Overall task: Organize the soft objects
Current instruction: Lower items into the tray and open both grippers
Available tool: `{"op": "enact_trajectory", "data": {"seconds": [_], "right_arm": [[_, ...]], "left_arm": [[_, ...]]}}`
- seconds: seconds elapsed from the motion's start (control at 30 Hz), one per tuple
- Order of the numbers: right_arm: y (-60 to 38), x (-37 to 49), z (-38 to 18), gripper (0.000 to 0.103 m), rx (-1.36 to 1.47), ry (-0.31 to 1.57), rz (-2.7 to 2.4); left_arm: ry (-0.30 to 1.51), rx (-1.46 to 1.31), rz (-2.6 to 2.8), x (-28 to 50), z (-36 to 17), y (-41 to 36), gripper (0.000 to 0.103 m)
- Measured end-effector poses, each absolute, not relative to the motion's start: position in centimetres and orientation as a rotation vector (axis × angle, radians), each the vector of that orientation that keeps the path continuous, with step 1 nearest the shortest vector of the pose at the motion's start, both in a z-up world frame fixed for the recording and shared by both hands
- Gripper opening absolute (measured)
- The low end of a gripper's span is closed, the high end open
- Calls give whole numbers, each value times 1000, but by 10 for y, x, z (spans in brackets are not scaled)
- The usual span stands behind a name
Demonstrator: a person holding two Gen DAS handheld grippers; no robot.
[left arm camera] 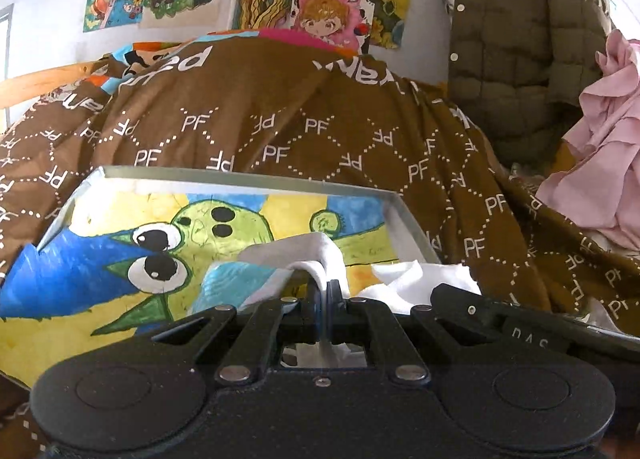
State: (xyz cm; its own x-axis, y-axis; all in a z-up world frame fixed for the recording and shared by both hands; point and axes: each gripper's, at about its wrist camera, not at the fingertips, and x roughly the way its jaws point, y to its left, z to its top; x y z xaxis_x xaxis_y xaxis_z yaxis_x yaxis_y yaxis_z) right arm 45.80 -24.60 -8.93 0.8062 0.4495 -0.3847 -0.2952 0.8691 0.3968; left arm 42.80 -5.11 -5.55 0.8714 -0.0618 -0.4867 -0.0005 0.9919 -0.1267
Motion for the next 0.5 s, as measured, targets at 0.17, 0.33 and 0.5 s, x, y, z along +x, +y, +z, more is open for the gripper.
{"op": "enact_trajectory", "data": {"seconds": [0.17, 0.33, 0.5], "right_arm": [[-243, 458, -89, 10, 312, 502, 400], [-242, 460, -90, 14, 307, 516, 397], [-242, 461, -90, 16, 307, 518, 393]], "left_arm": [[530, -156, -20, 431, -59, -45, 4], [535, -160, -24, 430, -59, -45, 6], [538, -168, -19, 430, -60, -45, 12]]}}
